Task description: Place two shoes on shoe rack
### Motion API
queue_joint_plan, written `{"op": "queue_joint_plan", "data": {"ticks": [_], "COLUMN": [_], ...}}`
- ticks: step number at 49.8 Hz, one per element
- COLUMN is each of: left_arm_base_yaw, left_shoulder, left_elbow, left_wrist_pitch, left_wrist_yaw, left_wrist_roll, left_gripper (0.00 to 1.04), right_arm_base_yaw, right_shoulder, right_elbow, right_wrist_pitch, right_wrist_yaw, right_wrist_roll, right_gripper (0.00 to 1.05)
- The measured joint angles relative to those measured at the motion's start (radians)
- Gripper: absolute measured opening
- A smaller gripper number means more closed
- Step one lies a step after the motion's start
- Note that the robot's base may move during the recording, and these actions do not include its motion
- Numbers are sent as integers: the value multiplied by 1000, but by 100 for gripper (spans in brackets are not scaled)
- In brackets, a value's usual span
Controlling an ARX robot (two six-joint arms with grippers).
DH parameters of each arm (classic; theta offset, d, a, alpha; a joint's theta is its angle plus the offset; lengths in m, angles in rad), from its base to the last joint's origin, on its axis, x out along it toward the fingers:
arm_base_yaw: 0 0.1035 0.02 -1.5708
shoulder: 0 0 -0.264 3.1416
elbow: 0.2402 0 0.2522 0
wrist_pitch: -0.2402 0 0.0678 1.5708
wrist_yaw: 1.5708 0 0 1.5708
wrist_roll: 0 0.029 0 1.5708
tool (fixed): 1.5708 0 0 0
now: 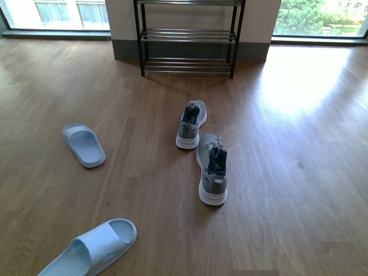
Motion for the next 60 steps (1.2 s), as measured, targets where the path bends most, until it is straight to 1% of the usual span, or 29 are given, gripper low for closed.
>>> {"op": "queue_joint_plan", "data": {"ticks": [60], "left_arm_base_yaw": [0], "left_shoulder": [0], "left_elbow": [0], "left_wrist_pitch": [0], "left_wrist_yaw": [0], "left_wrist_roll": [0], "left_gripper": [95], "right_arm_base_yaw": [0], "right_shoulder": [0], "right_elbow": [0], "right_wrist_pitch": [-1], "right_wrist_yaw": [0], "right_wrist_roll": [0], "right_gripper": [96]}}
